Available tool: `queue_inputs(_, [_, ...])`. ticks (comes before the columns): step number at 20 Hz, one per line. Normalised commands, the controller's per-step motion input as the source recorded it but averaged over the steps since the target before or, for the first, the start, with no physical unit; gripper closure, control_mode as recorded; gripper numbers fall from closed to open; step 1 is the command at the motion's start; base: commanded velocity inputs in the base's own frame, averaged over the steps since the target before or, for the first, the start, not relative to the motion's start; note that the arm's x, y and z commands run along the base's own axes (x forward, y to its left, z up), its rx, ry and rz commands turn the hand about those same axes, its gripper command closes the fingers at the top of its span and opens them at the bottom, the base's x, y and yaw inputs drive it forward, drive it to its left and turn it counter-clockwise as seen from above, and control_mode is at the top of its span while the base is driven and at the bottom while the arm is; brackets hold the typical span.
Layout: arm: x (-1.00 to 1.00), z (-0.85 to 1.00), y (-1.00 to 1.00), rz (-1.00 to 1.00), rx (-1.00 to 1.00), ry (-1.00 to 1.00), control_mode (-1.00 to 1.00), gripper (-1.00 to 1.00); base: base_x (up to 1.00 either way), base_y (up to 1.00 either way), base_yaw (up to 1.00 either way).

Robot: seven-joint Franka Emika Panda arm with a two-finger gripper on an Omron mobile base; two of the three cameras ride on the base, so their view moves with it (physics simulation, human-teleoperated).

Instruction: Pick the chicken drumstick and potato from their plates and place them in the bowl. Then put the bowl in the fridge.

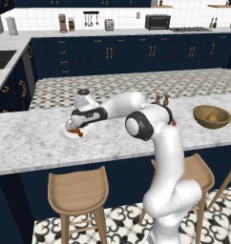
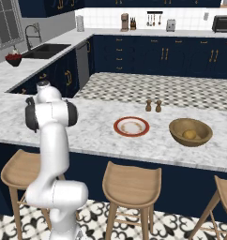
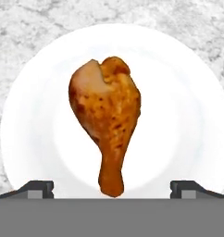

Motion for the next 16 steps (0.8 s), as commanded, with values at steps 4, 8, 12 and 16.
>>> queue_inputs(4, [0.46,-0.24,0.32,0.02,-0.06,0.02,-1.0,-1.0,0.0,0.0,0.0])
queue_inputs(8, [0.3,-0.25,0.07,0.02,-0.03,0.02,-1.0,-1.0,0.0,0.0,0.0])
queue_inputs(12, [0.12,-0.19,0.0,0.0,0.0,0.06,-1.0,-1.0,0.0,0.0,0.0])
queue_inputs(16, [0.18,-0.19,-0.17,0.0,0.0,0.09,-1.0,-1.0,0.0,0.0,0.0])
